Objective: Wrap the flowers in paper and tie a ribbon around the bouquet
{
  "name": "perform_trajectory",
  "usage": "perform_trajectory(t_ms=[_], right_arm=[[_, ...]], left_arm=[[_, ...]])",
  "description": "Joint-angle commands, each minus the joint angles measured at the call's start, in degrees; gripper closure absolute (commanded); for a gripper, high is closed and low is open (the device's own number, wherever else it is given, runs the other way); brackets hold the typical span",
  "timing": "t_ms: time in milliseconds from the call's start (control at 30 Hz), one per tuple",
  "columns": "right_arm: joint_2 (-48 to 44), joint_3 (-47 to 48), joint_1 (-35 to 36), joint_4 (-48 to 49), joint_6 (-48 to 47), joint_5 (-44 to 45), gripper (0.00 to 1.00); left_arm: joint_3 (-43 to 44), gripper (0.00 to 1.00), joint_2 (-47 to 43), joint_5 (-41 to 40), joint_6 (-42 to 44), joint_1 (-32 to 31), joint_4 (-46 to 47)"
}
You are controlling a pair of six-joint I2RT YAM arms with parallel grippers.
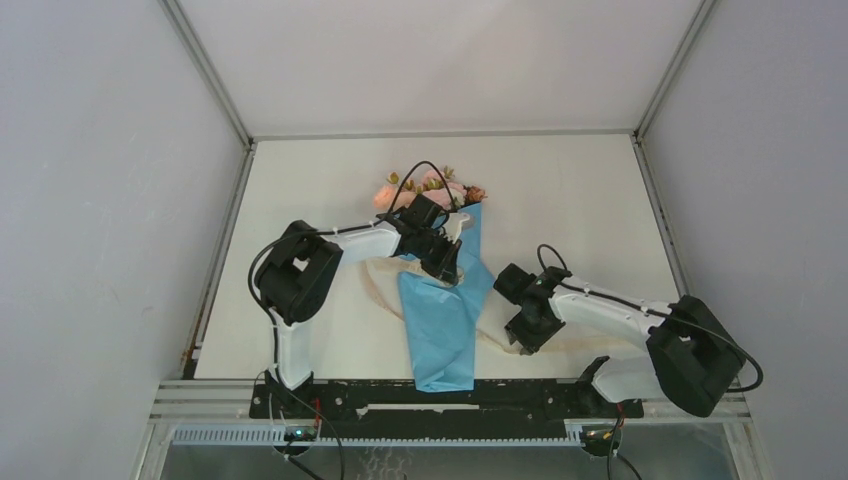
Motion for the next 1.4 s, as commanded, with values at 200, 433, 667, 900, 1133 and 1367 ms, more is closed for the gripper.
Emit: perform_trajectory(t_ms=[200,433,667,900,1133,1367], right_arm=[[9.1,1.7,4.6,6.8,10.7,-10.2,0.51],[9.6,1.8,5.2,9.5,12.7,-14.0,0.51],[1.6,2.5,5.8,4.5,16.4,-15.2,0.46],[0.3,2.5,8.5,3.8,22.8,-14.5,0.39],[4.5,2.5,8.3,6.2,25.2,-11.0,0.38],[12.2,2.5,7.6,10.2,26.1,-9.6,0.52]], left_arm=[[1.1,1.00,-2.2,-0.5,1.8,-0.8,-1.9],[1.2,1.00,-2.0,0.0,1.8,-0.8,-1.9],[1.2,1.00,-2.1,0.5,1.6,-0.8,-2.0],[1.0,1.00,-2.6,0.9,1.5,-0.8,-2.0],[1.1,1.00,-2.4,1.7,1.4,-0.8,-2.1],[1.2,1.00,-2.0,2.0,1.4,-0.8,-2.3]])
